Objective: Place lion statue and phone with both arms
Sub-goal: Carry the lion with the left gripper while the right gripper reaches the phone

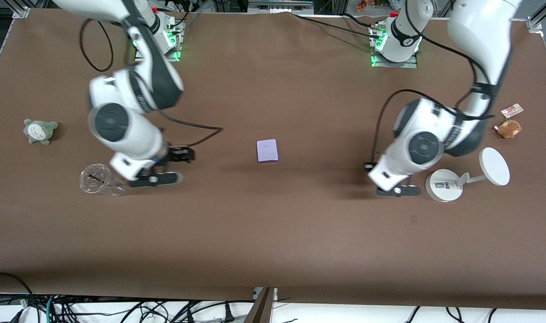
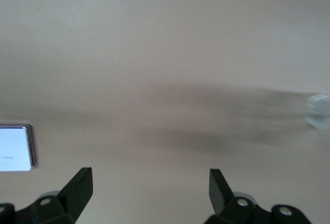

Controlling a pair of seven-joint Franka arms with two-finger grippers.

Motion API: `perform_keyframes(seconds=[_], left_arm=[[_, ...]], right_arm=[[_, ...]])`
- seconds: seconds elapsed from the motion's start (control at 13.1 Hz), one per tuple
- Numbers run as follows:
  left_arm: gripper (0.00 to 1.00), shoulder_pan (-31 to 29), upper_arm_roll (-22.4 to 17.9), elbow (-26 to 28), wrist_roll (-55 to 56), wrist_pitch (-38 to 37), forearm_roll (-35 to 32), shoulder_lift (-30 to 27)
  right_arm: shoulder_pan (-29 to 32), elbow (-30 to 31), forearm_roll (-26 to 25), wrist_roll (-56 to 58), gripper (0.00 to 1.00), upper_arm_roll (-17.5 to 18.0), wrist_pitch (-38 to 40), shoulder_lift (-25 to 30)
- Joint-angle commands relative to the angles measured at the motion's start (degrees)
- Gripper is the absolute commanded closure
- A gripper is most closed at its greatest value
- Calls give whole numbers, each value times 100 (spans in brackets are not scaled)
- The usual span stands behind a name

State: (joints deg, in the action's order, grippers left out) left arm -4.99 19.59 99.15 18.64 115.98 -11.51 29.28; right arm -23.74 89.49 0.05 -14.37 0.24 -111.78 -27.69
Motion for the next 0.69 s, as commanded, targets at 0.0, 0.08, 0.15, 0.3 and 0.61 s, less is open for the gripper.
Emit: perform_keyframes(seconds=[0.0, 0.08, 0.15, 0.3, 0.61], left_arm=[[84, -555, 107, 122, -816, 21, -228, -1], [84, -591, 98, 201, -826, 21, -272, 25], [84, -591, 98, 288, -826, 56, -455, 43], [84, -775, 106, 429, -888, 179, -676, 139], [83, -960, 89, 860, -888, 995, -685, 262]], right_arm=[[-471, -168, 205, -57, 0, -41, -404, -481], [-621, -168, 328, -74, 0, -50, -597, -648], [-771, -168, 425, -187, 0, -50, -799, -815], [-1113, -168, 452, -643, 0, -41, -1169, -1079], [-1712, -168, 443, -1339, 0, -41, -1662, -1528]])
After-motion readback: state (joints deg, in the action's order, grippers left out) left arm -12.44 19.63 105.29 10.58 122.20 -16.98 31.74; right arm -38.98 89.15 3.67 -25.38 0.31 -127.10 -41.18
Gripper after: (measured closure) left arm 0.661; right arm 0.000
